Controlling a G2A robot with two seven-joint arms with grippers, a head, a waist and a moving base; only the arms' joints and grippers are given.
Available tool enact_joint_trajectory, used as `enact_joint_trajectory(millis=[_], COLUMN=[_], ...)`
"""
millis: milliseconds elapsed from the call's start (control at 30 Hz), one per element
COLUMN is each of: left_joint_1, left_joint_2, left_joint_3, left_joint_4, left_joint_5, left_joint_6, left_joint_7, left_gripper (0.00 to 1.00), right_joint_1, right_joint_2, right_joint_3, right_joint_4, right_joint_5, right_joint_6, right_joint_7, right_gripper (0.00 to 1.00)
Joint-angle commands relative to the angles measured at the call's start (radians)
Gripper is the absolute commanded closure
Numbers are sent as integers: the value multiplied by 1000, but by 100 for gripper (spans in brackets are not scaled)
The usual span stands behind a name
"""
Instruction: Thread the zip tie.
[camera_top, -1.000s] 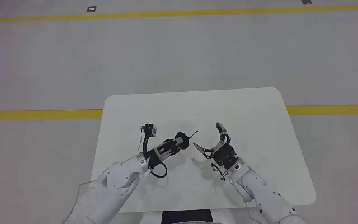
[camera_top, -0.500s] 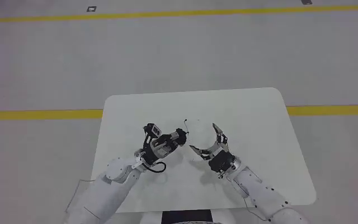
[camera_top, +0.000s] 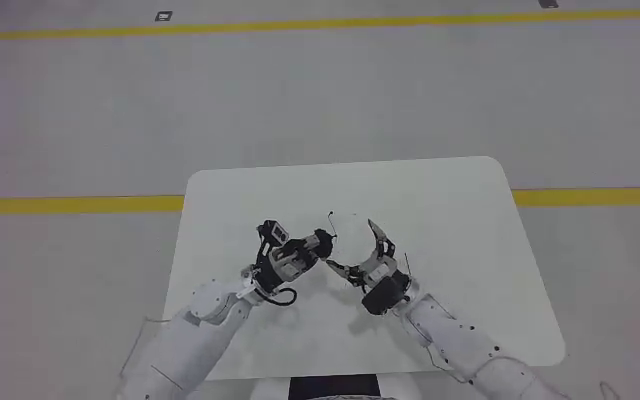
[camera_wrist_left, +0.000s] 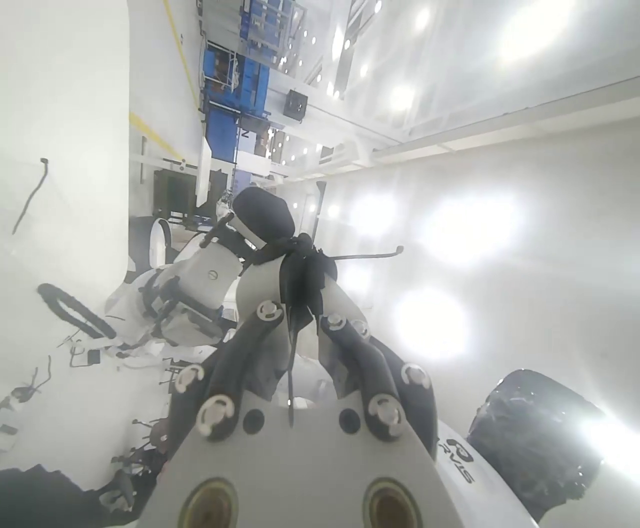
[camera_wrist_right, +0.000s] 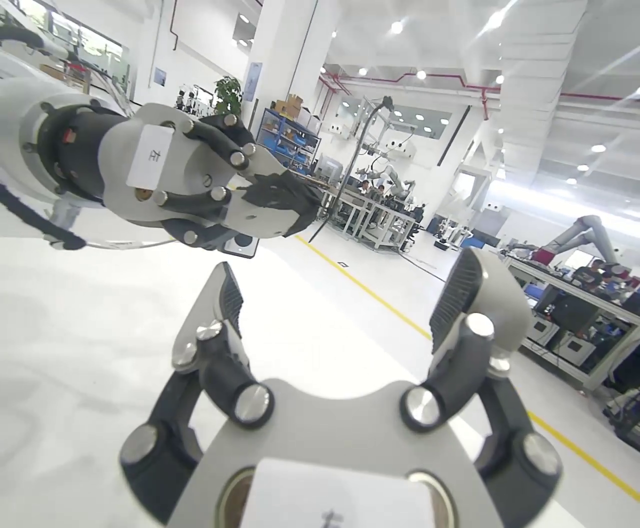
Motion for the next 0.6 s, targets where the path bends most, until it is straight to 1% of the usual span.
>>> enact_joint_trajectory(millis=[0,67,133,333,433,567], left_joint_1=[0,0,0,0,0,1], left_joint_2=[0,0,0,0,0,-2], left_joint_3=[0,0,0,0,0,5], left_joint_4=[0,0,0,0,0,-6], left_joint_5=[-1,-1,-1,-1,-1,-10], left_joint_6=[0,0,0,0,0,6], left_joint_7=[-1,-1,-1,-1,-1,8], left_gripper=[100,100,100,100,100,100], right_joint_1=[-1,-5,-10,-3,13,27], right_joint_2=[0,-3,-6,-19,-23,-27], right_joint_3=[1,12,20,29,9,-9], right_joint_4=[0,-3,4,31,55,75], right_joint_5=[2,9,27,0,0,0], right_joint_6=[0,12,13,42,47,45], right_joint_7=[4,11,-22,-99,-125,-128], right_gripper=[0,0,0,0,0,0])
